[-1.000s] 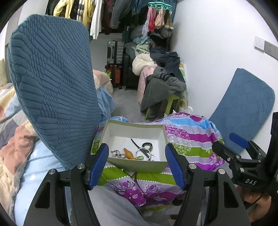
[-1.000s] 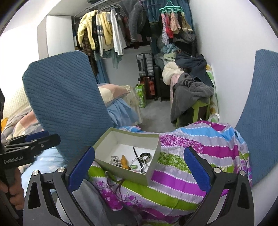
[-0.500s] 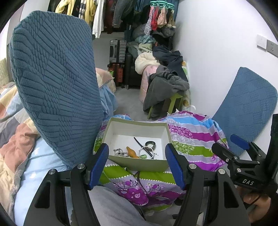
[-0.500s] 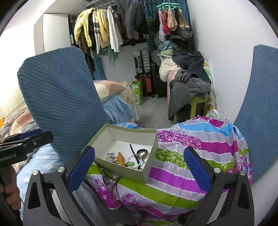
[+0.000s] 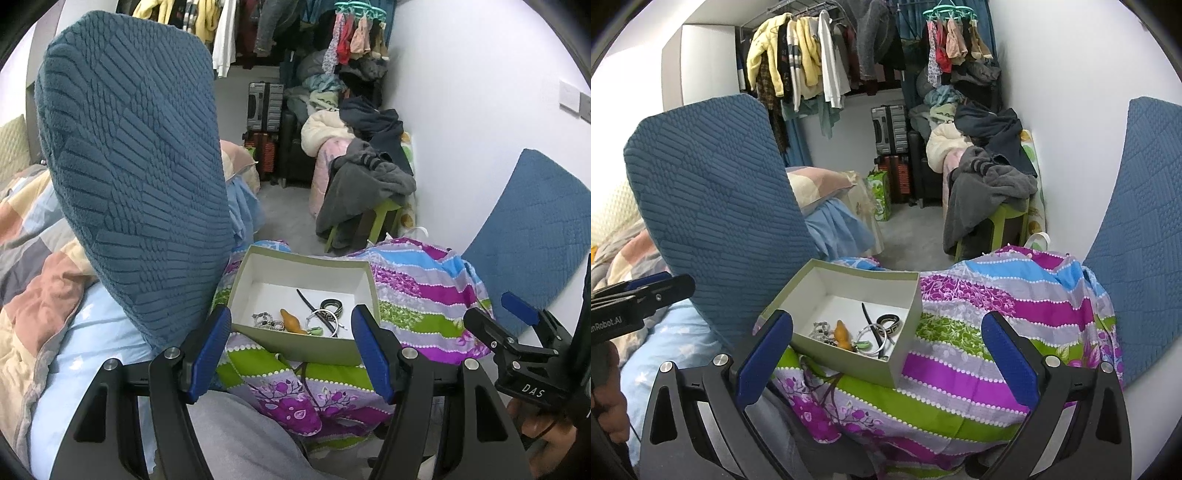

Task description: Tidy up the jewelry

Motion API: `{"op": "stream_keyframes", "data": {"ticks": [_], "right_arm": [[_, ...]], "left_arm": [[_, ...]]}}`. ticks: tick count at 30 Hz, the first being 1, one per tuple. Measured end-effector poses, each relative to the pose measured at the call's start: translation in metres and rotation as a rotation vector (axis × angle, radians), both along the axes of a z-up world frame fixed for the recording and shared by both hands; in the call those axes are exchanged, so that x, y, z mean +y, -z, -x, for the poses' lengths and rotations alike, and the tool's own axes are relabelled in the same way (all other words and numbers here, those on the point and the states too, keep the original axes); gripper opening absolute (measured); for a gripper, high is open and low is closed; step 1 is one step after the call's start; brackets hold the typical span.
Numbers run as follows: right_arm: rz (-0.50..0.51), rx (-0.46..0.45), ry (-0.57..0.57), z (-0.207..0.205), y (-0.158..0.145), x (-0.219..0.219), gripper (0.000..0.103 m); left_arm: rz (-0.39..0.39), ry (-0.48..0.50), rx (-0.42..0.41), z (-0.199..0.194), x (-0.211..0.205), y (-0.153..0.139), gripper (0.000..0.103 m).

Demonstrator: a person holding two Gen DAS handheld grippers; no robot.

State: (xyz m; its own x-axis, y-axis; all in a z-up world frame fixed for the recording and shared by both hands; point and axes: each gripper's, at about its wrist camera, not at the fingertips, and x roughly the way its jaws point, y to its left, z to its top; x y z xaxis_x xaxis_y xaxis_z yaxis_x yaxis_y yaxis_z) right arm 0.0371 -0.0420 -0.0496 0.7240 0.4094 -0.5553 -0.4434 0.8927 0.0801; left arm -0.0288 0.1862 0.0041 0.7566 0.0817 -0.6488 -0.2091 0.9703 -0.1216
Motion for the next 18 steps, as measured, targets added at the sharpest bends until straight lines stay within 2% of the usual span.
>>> {"op": "stream_keyframes", "data": {"ticks": [18], "right_arm": [[0.011, 0.007, 0.02, 0.0038, 0.0046, -0.0023, 0.103]], "left_arm": [[0.002, 0.004, 0.029, -0.0024, 0.0033, 0.0037, 0.068]]}}
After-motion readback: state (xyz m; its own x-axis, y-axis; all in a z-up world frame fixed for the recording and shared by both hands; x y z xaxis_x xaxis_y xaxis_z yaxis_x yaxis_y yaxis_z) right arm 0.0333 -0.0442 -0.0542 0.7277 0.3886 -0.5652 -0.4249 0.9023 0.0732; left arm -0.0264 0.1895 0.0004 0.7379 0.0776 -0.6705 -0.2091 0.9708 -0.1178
